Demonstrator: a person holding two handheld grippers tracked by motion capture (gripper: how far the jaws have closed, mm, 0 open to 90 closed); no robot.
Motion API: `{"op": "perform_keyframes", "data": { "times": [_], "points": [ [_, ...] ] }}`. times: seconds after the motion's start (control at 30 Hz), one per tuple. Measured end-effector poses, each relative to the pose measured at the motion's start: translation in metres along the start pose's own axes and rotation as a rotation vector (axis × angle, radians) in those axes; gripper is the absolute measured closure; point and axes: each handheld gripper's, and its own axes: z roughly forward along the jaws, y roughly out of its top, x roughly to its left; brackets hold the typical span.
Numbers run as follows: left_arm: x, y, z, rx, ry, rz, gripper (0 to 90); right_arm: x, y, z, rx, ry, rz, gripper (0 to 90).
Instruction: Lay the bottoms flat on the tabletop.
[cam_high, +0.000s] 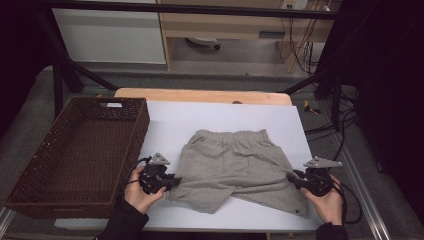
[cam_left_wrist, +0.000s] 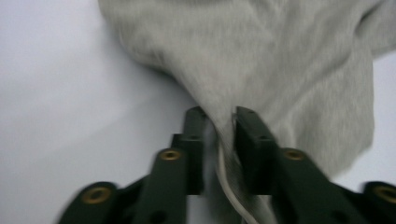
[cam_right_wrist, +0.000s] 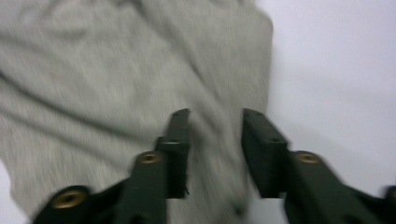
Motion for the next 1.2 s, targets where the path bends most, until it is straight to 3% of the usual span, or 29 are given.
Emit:
{"op": "perform_keyframes", "data": {
  "times": [0.13,0.3,0.47,0.6,0.7,0.8,0.9,1.03,1.07,1.13,1.2],
  "points": [
    [0.010,0.017,0.008,-0.049,-0.003,-0.003,47.3,0.001,0.016,0.011,-0.065,0.002,-0.001,44.7],
    [0.025,0.034,0.026,-0.060,0.004,-0.013,32.8,-0.004,0.033,0.028,-0.079,-0.021,-0.004,38.6],
    [0.041,0.045,0.045,-0.052,0.039,-0.006,23.3,-0.012,0.046,0.045,-0.064,-0.022,-0.015,37.1],
    [0.050,0.050,0.056,-0.057,0.052,-0.007,23.1,-0.023,0.055,0.059,-0.047,-0.033,0.004,37.0],
    [0.055,0.053,0.066,-0.060,0.065,-0.015,26.6,-0.028,0.059,0.071,-0.032,-0.028,0.017,37.4],
    [0.060,0.056,0.077,-0.036,0.068,-0.024,35.9,-0.031,0.062,0.083,0.004,-0.033,0.018,39.8],
    [0.064,0.056,0.085,-0.019,0.047,-0.046,44.5,-0.033,0.062,0.093,0.028,-0.036,0.011,43.7],
    [0.066,0.056,0.090,-0.024,0.054,-0.027,53.8,-0.033,0.062,0.101,0.043,-0.017,-0.006,52.7],
    [0.066,0.056,0.090,-0.026,0.049,-0.027,57.3,-0.032,0.062,0.103,0.041,-0.015,-0.012,55.8],
    [0.067,0.055,0.090,-0.020,0.046,-0.034,65.0,-0.031,0.062,0.103,0.033,0.015,-0.014,70.2],
    [0.066,0.055,0.089,-0.004,0.040,-0.049,77.9,-0.029,0.064,0.103,0.043,0.047,-0.017,82.2]
  ]
}}
